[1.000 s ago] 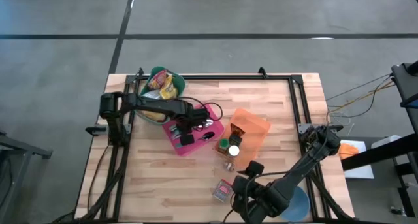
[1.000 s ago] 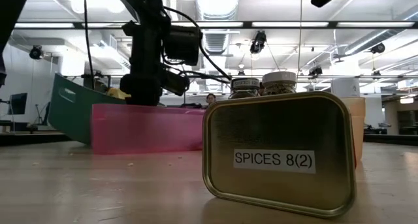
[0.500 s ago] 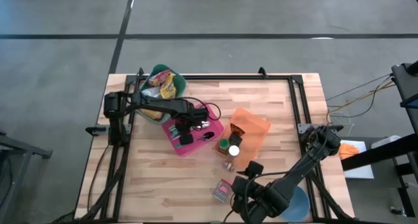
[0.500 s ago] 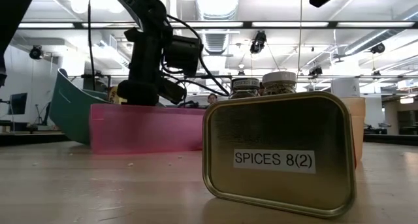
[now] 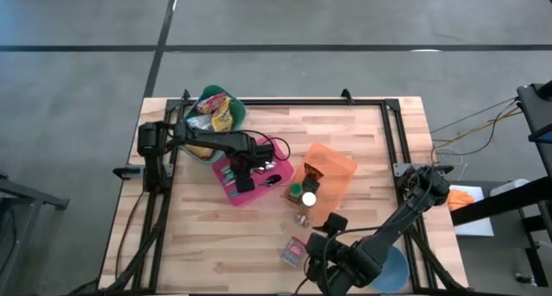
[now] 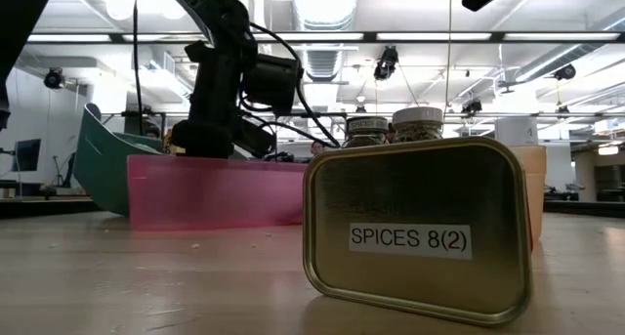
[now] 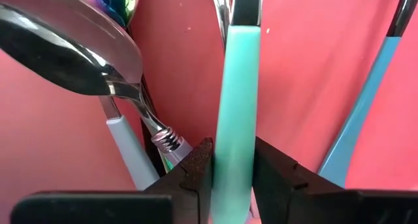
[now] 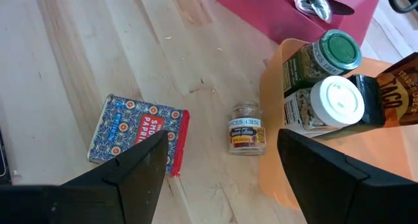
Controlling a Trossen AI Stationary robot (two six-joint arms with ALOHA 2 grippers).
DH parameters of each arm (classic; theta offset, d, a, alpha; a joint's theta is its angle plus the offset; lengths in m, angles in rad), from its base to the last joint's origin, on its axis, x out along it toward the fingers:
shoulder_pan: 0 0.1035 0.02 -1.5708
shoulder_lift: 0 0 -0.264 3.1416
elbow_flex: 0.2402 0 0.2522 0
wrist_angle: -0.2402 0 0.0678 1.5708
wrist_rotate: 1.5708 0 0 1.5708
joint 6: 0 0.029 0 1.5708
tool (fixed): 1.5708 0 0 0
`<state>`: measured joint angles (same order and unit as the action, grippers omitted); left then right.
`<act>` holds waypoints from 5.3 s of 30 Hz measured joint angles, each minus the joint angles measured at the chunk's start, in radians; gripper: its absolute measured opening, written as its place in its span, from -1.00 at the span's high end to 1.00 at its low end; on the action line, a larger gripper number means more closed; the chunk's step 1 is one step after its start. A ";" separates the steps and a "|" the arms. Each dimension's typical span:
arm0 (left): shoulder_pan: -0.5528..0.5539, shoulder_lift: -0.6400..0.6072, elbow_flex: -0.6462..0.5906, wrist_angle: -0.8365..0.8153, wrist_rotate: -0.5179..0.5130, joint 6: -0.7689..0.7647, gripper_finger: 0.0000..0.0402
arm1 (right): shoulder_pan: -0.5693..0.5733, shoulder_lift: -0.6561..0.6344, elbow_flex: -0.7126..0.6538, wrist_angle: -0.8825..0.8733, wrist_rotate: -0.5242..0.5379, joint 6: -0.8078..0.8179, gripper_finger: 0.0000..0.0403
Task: Pick & Place Food Item
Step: Put the light green spoon into the pink bin, then put the red seasoning can into the orange bin
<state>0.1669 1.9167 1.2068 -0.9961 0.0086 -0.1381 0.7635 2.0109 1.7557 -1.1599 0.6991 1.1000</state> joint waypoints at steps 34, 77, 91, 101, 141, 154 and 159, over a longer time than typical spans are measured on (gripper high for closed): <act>-0.011 -0.029 0.023 -0.048 0.011 -0.032 0.13 | 0.000 0.000 0.000 0.017 -0.003 -0.008 -0.42; -0.264 -0.633 -0.052 -0.209 0.062 -0.413 -0.36 | -0.169 0.002 -0.079 0.374 -0.448 -1.267 -0.42; -0.264 -0.633 -0.048 -0.212 0.079 -0.414 -0.36 | -0.233 0.002 -0.170 0.372 -0.499 -1.551 -0.42; -0.264 -0.633 -0.049 -0.212 0.099 -0.448 -0.36 | -0.235 0.002 -0.181 0.380 -0.608 -1.601 -0.42; -0.264 -0.632 -0.050 -0.212 0.169 -0.490 -0.36 | -0.258 0.007 -0.159 0.527 -0.621 -1.149 -0.42; -0.266 -0.632 -0.050 -0.213 0.169 -0.476 -0.36 | -0.251 0.007 -0.159 0.552 -0.622 -0.993 -0.42; -0.266 -0.632 -0.050 -0.212 0.169 -0.468 -0.36 | -0.251 0.007 -0.159 0.552 -0.624 -0.998 -0.60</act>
<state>-0.0994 1.2844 1.1572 -1.2085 0.1772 -0.6060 0.5126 2.0178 1.5970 -0.6079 0.0753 0.1017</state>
